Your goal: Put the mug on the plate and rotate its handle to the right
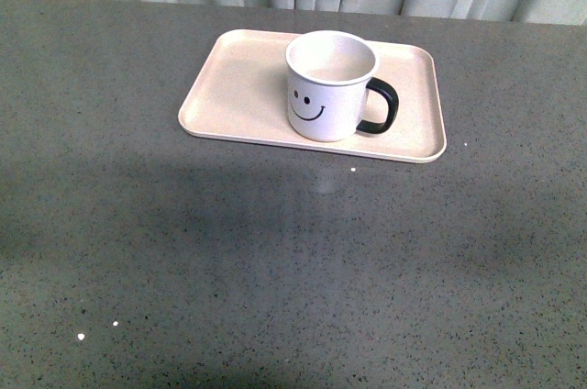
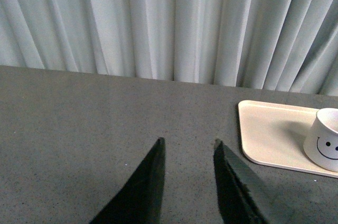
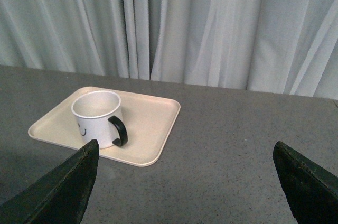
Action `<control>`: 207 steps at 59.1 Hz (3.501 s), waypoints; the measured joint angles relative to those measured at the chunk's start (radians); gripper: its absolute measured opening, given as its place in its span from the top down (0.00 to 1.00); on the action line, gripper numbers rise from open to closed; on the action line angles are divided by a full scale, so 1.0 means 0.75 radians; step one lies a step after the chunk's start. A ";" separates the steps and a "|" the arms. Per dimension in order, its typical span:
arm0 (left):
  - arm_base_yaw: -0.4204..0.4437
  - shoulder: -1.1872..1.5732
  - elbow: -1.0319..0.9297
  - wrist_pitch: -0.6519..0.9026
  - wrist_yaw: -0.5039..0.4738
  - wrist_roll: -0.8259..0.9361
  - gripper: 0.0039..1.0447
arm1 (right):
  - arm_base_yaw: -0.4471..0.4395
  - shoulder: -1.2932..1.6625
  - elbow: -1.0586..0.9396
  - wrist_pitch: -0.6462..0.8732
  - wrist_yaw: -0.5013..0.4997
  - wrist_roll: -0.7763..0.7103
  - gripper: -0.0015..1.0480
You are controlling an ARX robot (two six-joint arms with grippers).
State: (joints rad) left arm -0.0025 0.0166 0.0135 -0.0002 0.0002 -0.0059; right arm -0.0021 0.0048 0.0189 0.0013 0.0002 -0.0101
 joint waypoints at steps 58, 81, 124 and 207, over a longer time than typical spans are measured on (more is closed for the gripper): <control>0.000 -0.001 0.000 0.000 0.001 0.003 0.09 | 0.016 1.963 1.195 -0.177 -0.358 -0.159 0.09; 0.000 -0.001 0.000 0.000 0.000 0.003 0.09 | 0.160 2.615 1.805 -0.330 -0.238 -0.070 0.09; 0.000 -0.001 0.000 0.000 0.000 0.003 0.09 | 0.236 2.903 2.096 -0.442 -0.200 0.004 0.09; 0.000 -0.001 0.000 0.000 0.000 0.003 0.09 | 0.085 3.166 2.739 -0.980 -0.681 -0.855 0.98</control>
State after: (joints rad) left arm -0.0025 0.0162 0.0135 -0.0002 0.0002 -0.0040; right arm 0.0616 2.3795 2.0731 -0.7334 -0.5102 -0.6510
